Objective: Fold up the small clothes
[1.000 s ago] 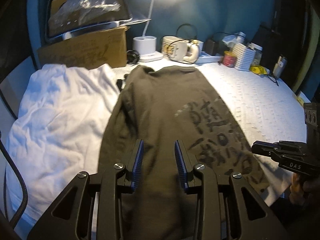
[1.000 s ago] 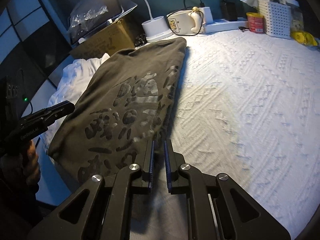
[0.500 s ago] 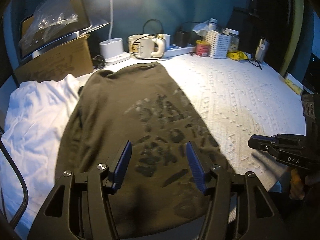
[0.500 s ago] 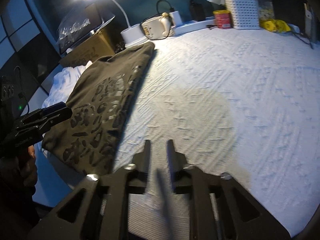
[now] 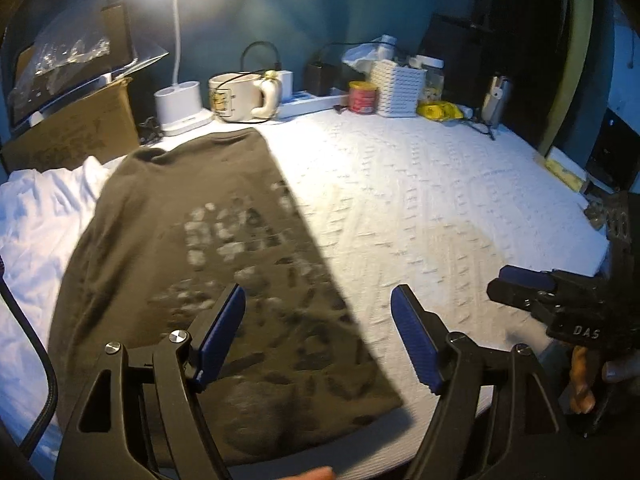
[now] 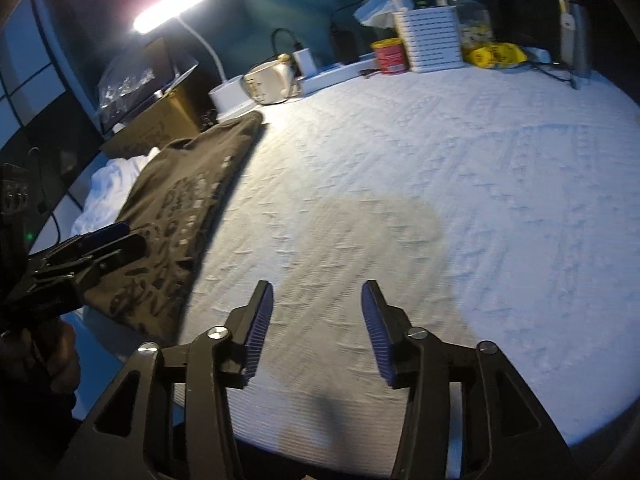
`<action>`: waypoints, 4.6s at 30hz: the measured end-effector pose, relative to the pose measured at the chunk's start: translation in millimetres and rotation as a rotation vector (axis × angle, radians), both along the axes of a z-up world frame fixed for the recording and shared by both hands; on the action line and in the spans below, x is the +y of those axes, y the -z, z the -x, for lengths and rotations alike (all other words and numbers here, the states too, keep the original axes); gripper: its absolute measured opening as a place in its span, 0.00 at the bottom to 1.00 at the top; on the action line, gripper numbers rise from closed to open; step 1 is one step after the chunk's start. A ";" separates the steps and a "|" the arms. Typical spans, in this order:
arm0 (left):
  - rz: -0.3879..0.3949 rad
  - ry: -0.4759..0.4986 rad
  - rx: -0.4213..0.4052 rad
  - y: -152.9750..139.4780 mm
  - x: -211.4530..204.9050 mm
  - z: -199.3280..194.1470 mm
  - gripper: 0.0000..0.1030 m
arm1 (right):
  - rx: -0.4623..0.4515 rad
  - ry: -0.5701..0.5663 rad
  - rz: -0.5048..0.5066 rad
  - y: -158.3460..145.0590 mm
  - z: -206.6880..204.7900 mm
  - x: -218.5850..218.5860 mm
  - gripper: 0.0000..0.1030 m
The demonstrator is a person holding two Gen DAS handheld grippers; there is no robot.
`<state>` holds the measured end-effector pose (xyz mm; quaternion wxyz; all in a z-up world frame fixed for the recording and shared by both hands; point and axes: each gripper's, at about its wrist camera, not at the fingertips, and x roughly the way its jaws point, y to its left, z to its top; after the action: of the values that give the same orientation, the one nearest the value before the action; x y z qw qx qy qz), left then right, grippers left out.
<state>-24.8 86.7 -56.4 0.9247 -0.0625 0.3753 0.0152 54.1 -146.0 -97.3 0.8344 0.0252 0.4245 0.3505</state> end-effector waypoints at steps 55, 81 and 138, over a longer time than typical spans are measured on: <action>-0.111 -0.083 -0.579 -180.3 -13.3 67.6 0.98 | -0.661 0.183 -0.025 -245.0 52.4 -81.2 0.70; -0.117 -0.246 -0.641 -184.4 48.2 86.3 0.98 | -0.784 0.109 -0.083 -281.9 73.9 -39.8 0.70; -0.087 -0.238 -0.578 -172.6 47.5 71.8 0.98 | -0.720 0.152 -0.059 -263.0 57.7 -42.8 0.70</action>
<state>-96.7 134.2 116.2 0.9866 -0.0680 0.0861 0.1208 -3.6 -188.8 165.7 0.9529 -0.0441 0.0904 0.2860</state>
